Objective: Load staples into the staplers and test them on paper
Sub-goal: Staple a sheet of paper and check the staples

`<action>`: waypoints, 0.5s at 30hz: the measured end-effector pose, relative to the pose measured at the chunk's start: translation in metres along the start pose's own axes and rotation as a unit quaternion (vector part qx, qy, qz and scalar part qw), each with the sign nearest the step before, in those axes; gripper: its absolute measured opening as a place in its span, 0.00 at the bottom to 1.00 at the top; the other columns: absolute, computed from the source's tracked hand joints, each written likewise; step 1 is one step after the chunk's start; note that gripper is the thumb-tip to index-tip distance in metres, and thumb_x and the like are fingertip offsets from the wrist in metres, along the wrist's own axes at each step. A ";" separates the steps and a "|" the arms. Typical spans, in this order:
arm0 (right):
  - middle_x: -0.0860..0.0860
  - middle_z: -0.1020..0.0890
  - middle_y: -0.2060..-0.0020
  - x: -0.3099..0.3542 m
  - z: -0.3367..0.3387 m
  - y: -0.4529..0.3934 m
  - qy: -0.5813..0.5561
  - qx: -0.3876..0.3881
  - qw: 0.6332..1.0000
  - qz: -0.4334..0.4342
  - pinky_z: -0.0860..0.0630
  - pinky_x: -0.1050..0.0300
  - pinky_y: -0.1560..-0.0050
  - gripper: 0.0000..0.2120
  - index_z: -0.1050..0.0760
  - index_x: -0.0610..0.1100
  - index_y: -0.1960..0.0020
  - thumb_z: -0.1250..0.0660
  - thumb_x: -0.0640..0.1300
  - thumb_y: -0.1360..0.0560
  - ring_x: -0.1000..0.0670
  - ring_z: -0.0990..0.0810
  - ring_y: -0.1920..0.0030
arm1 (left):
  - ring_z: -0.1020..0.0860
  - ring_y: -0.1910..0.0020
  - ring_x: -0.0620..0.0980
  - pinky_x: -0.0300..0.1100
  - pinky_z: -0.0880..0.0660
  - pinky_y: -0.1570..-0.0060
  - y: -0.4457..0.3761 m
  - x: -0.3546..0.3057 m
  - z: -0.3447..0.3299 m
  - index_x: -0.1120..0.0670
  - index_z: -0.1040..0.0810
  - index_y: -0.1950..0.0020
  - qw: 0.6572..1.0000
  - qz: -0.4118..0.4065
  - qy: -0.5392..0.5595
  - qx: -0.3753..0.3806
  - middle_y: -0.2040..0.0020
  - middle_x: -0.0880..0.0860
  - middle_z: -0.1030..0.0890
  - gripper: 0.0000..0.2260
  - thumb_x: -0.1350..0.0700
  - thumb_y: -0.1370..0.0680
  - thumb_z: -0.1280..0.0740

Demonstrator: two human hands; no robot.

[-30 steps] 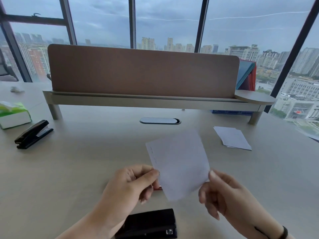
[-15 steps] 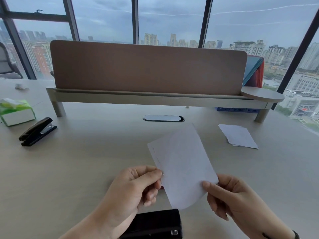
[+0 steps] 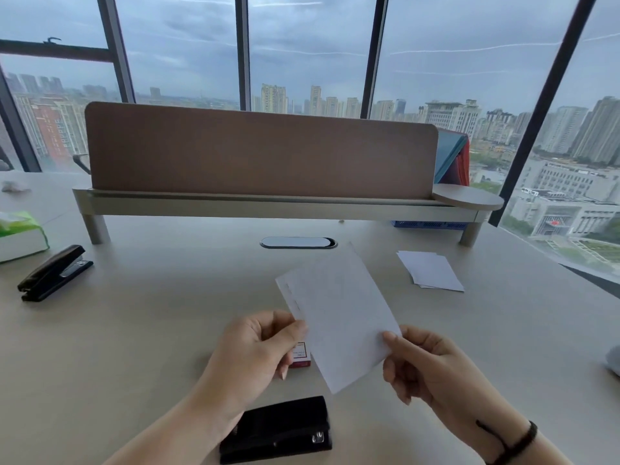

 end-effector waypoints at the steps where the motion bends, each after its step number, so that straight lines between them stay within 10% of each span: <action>1: 0.39 0.21 0.69 0.002 0.003 0.004 -0.013 -0.012 1.000 -0.001 0.31 0.56 0.74 0.11 0.20 0.41 0.60 0.29 0.49 0.29 0.46 0.28 0.75 | 0.30 0.75 0.51 0.41 0.30 0.73 0.000 -0.002 -0.002 0.60 0.16 0.62 1.000 -0.007 -0.002 -0.002 0.73 0.56 0.25 0.07 0.61 0.24 0.29; 15: 0.42 0.21 0.67 -0.004 0.116 0.146 -0.060 -0.198 0.976 0.071 0.28 0.57 0.74 0.20 0.19 0.40 0.45 0.28 0.49 0.33 0.49 0.27 0.73 | 0.29 0.77 0.47 0.39 0.31 0.76 0.052 -0.028 -0.161 0.62 0.18 0.57 0.978 -0.010 -0.044 0.202 0.74 0.53 0.26 0.06 0.61 0.23 0.30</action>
Point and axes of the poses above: each hand's wrist, its own y-axis away from the middle knuckle, its own z-axis out of the back of the hand, x = y × z, the point moved 7 cm from there along -y, towards the middle knuckle
